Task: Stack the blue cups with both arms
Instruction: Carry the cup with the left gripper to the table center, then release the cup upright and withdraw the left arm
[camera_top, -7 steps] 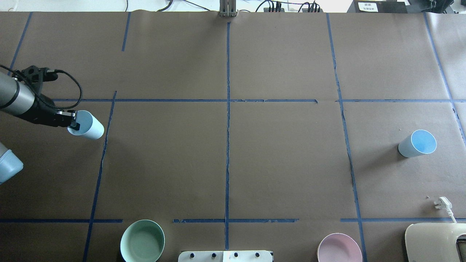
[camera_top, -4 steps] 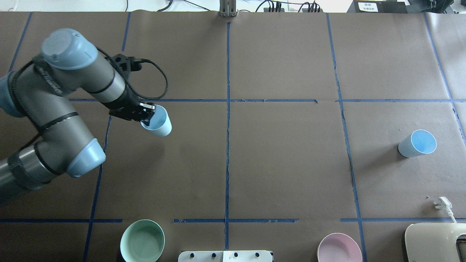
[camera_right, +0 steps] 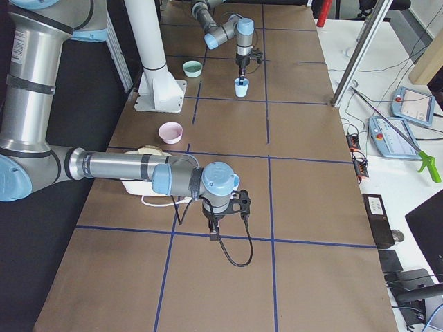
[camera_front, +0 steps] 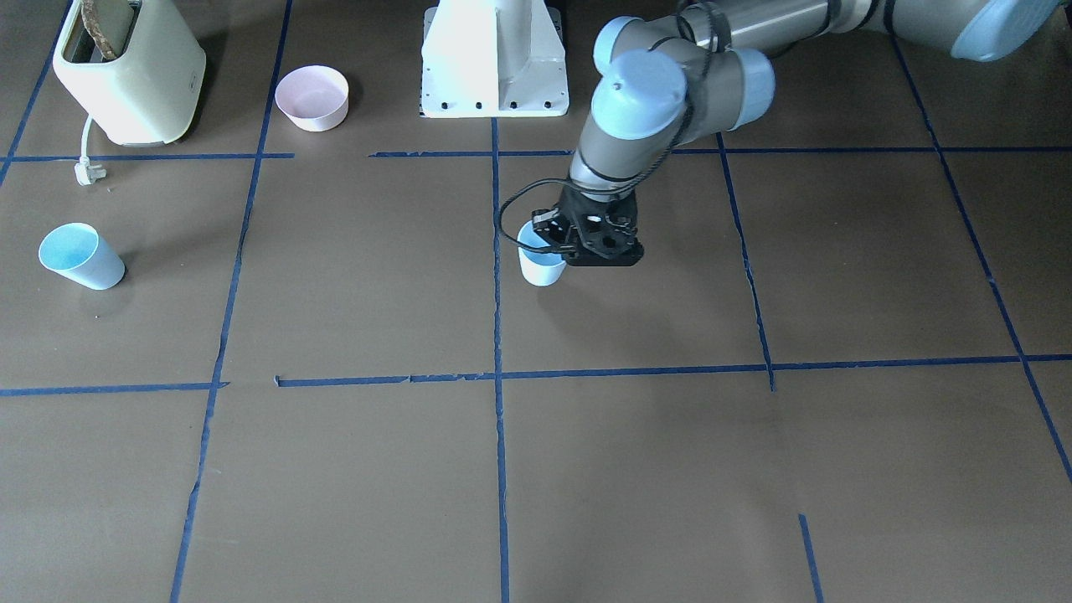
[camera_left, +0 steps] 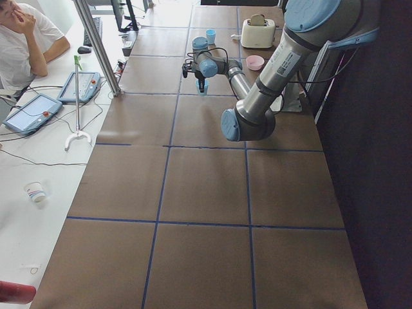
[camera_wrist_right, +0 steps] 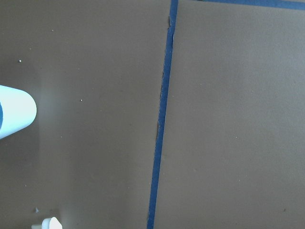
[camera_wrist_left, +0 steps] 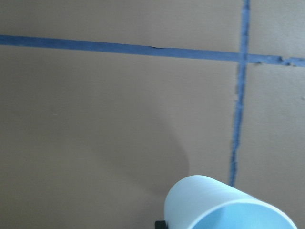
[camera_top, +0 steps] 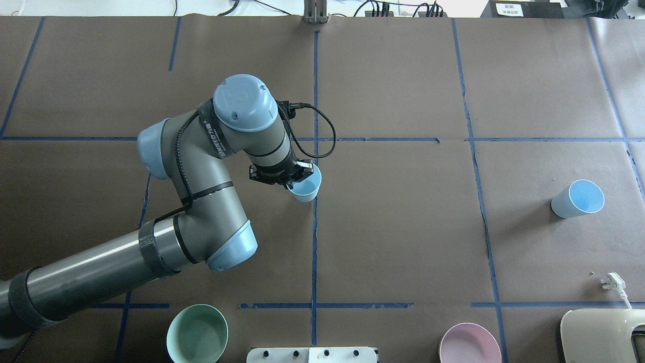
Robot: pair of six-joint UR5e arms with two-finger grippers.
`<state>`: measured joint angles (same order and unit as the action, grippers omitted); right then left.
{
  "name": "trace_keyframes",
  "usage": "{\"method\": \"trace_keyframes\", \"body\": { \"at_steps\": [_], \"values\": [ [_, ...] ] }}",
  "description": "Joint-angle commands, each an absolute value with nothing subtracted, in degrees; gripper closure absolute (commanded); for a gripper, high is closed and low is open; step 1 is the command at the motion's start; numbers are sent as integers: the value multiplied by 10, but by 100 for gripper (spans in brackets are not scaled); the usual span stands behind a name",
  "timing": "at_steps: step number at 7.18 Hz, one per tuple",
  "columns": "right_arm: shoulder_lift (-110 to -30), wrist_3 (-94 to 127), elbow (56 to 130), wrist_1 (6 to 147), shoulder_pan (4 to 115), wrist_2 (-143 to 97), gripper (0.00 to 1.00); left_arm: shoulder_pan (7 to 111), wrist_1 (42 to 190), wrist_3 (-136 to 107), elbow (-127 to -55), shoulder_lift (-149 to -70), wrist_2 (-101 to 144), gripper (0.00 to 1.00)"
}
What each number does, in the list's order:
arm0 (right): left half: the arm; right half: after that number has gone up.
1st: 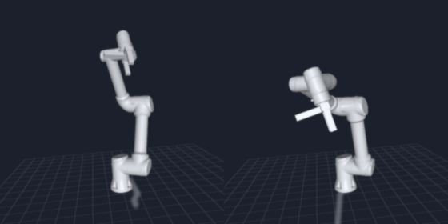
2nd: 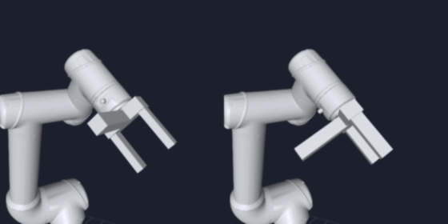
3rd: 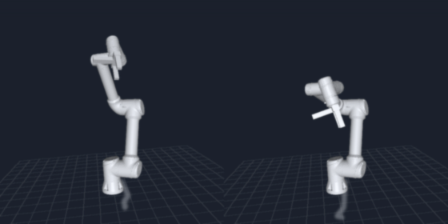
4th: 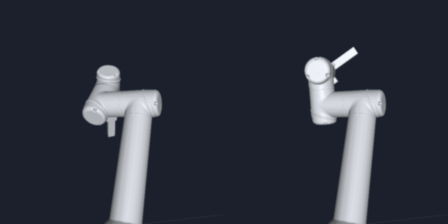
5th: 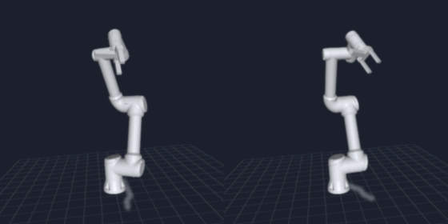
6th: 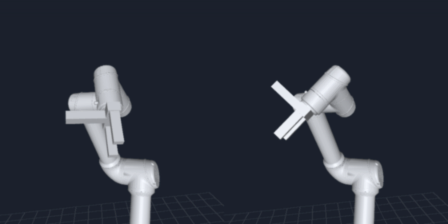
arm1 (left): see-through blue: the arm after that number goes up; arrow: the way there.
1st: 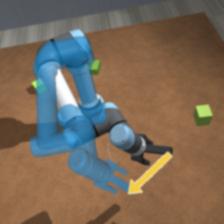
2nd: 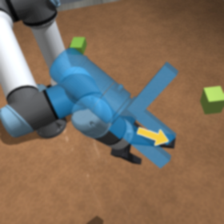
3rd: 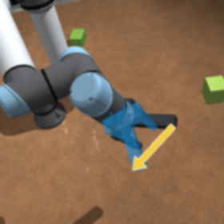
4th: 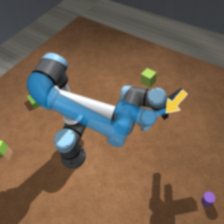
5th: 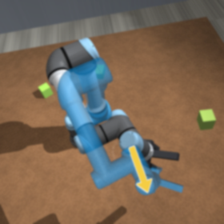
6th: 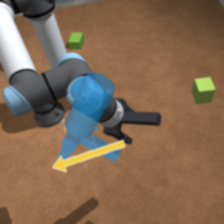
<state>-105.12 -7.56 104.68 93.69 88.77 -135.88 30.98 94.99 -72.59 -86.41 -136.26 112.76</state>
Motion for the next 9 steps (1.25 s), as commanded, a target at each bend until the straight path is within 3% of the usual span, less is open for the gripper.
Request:
{"method": "trace_keyframes", "body": {
  "at_steps": [1,2,5,7,9],
  "values": [
    [-1051,-76,1047,937,888,-1360,0,296,955,-724,-852,-1368,1116,18],
    [-1050,-76,1047,937,888,-1359,0,296,955,-722,-853,-1368,1116,0],
    [-1047,-72,1048,869,880,-1358,0,322,906,-661,-894,-1353,1121,0],
    [-1047,-56,1047,867,877,-1358,0,402,799,-505,-1028,-1263,1169,0],
    [-1046,-51,1047,867,871,-1358,0,525,787,-289,-1096,-1130,1208,0]
  ]
}}
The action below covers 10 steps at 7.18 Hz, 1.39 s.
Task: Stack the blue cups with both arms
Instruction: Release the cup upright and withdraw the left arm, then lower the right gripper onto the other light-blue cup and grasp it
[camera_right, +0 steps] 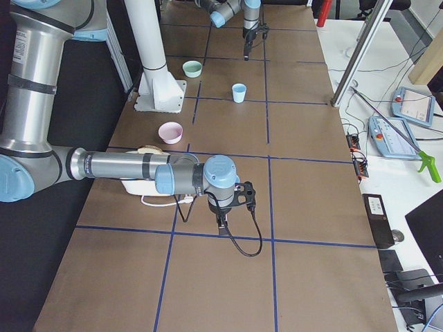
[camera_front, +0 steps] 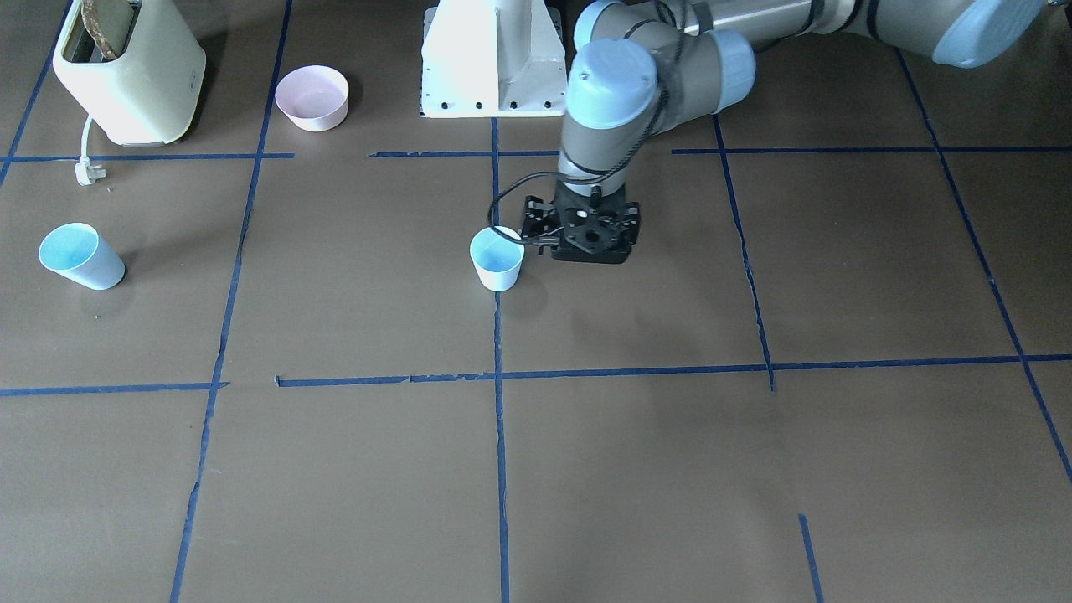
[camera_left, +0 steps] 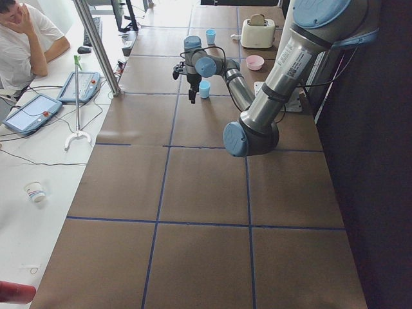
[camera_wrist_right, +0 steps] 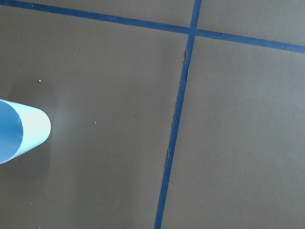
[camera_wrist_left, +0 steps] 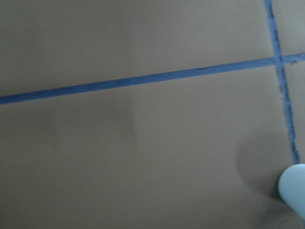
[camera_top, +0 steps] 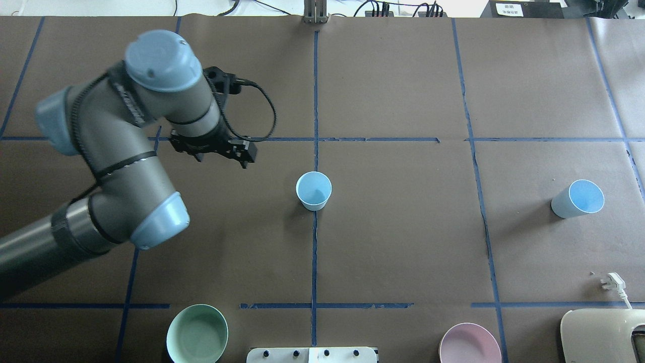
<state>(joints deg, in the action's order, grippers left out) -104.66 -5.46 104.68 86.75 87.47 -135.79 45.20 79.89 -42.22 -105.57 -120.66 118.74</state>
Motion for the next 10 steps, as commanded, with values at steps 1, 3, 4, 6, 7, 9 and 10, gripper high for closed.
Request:
{"method": "trace_keyframes", "body": {
  "at_steps": [1,3,4,6,7,9,10],
  "values": [
    [-1046,-50,1048,867,870,-1359,0,608,787,-166,-1093,-1068,1251,0],
    [-1034,-13,1050,864,861,-1359,0,788,787,39,-1083,-938,1314,0],
    [-1025,9,1052,864,851,-1359,0,861,788,123,-1075,-893,1315,0],
    [-1017,59,1058,854,822,-1358,0,940,801,175,-1041,-800,1324,0],
    [-1017,140,1062,816,792,-1356,0,946,831,168,-1035,-778,1385,0],
    [-1019,343,1059,675,709,-1323,0,946,832,168,-1032,-779,1407,0],
    [-1020,386,1057,647,681,-1307,0,946,832,168,-1033,-779,1407,0]
  ]
}}
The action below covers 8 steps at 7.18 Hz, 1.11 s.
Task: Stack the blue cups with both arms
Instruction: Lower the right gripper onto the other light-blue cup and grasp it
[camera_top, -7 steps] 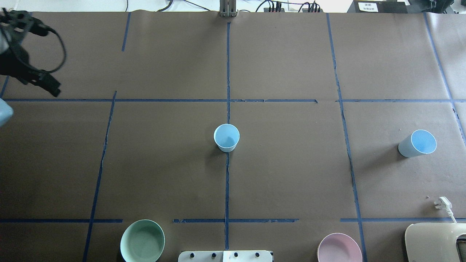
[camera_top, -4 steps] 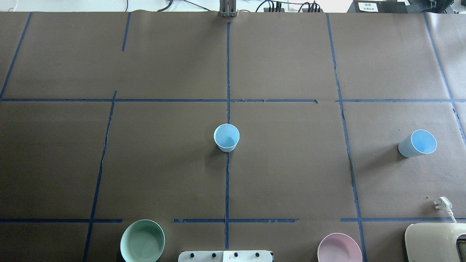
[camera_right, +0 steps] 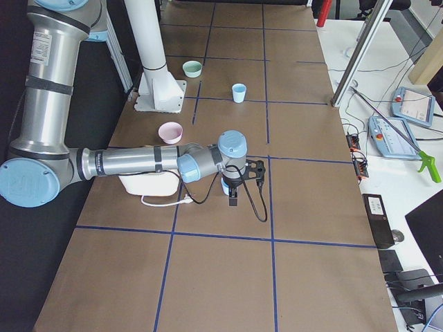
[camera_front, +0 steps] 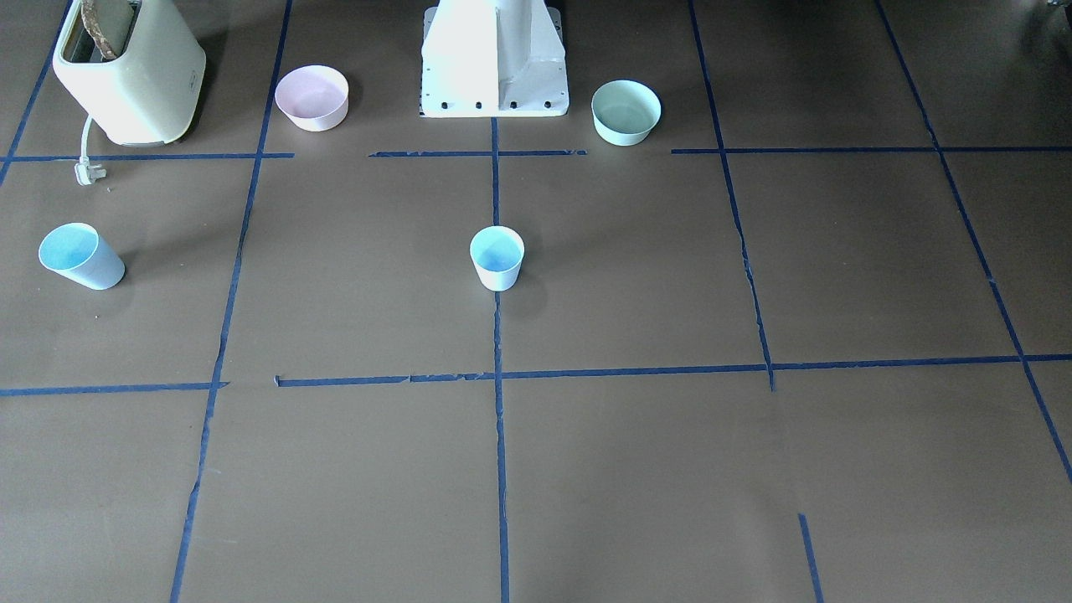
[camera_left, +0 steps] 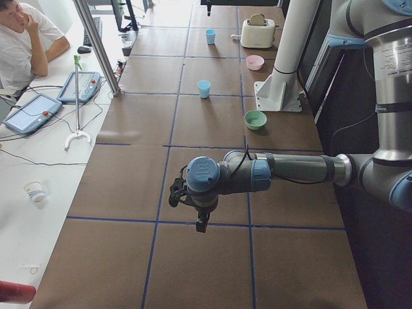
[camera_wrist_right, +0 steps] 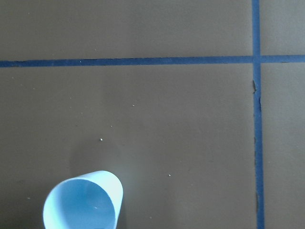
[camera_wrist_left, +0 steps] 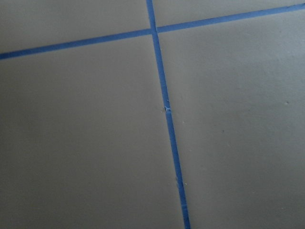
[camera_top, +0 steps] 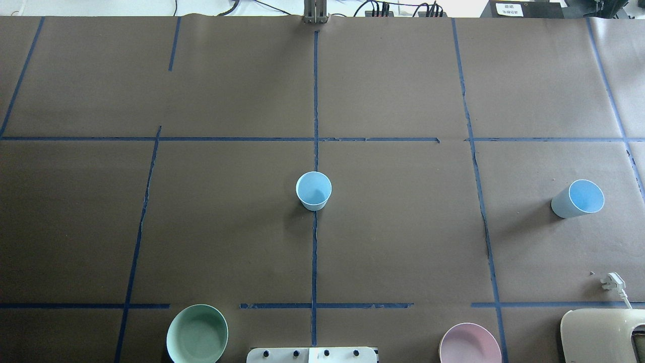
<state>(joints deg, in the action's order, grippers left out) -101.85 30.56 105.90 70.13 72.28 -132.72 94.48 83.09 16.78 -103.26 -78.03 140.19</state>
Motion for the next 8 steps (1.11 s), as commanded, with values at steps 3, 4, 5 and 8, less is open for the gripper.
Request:
{"method": "trace_keyframes", "body": {
  "at_steps": [3,4,5,8],
  "values": [
    [-1020,396,1043,634,627,-1266,0,946,832,169,-1039,-778,1407,0],
    [-1020,396,1034,635,608,-1258,0,946,832,169,-1039,-779,1407,0],
    [-1017,396,1018,632,593,-1246,0,946,832,169,-1040,-779,1407,0],
    [-984,400,964,582,584,-1251,84,946,832,170,-1041,-778,1407,0]
  ]
}}
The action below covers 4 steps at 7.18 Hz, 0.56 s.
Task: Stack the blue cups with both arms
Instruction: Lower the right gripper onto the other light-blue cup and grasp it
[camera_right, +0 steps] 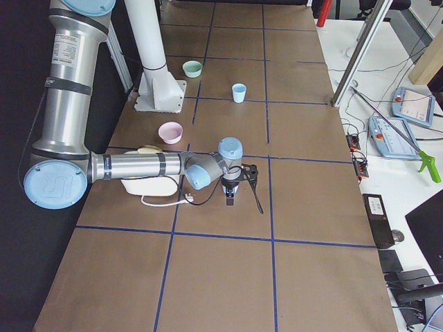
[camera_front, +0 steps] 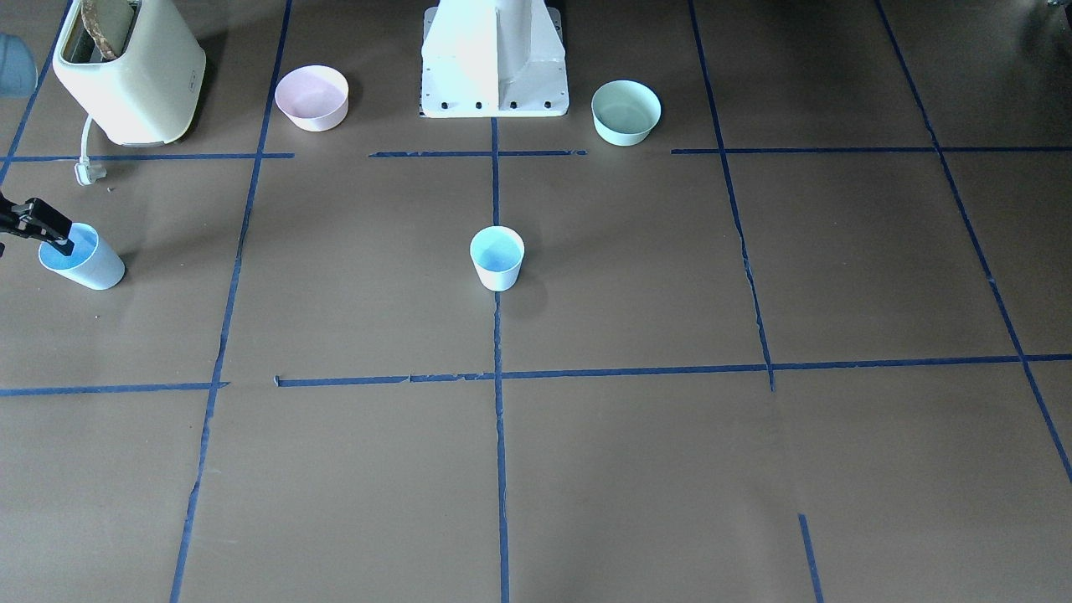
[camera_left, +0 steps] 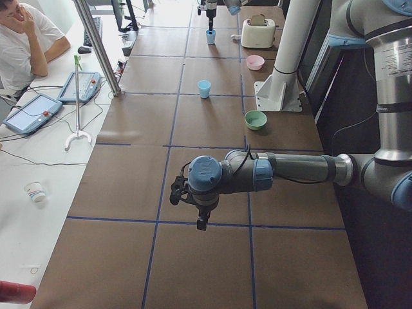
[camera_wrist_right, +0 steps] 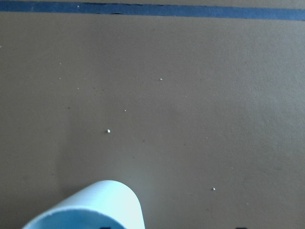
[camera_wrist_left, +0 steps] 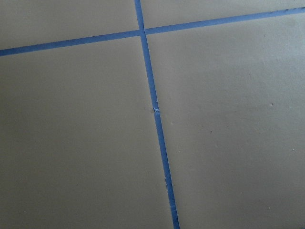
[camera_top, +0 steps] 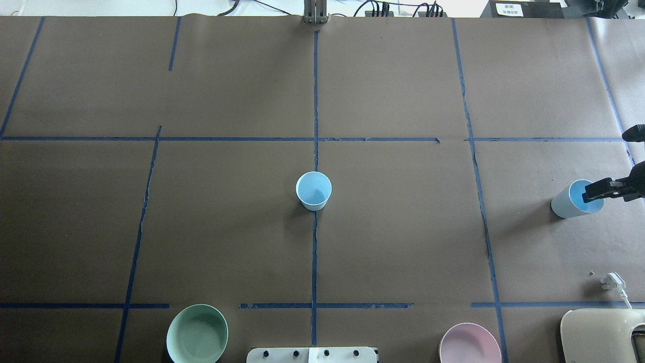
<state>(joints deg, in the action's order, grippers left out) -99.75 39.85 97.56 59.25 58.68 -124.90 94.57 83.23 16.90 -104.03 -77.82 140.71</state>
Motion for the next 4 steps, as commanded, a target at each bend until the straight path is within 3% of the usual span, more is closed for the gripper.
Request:
{"method": "trace_keyframes", "body": {
  "at_steps": [1,4],
  "values": [
    [-984,400,969,582,584,-1255,99,946,832,170,-1041,-778,1407,0],
    [-985,416,1003,592,586,-1275,100,946,832,169,-1042,-778,1407,0]
  ]
}}
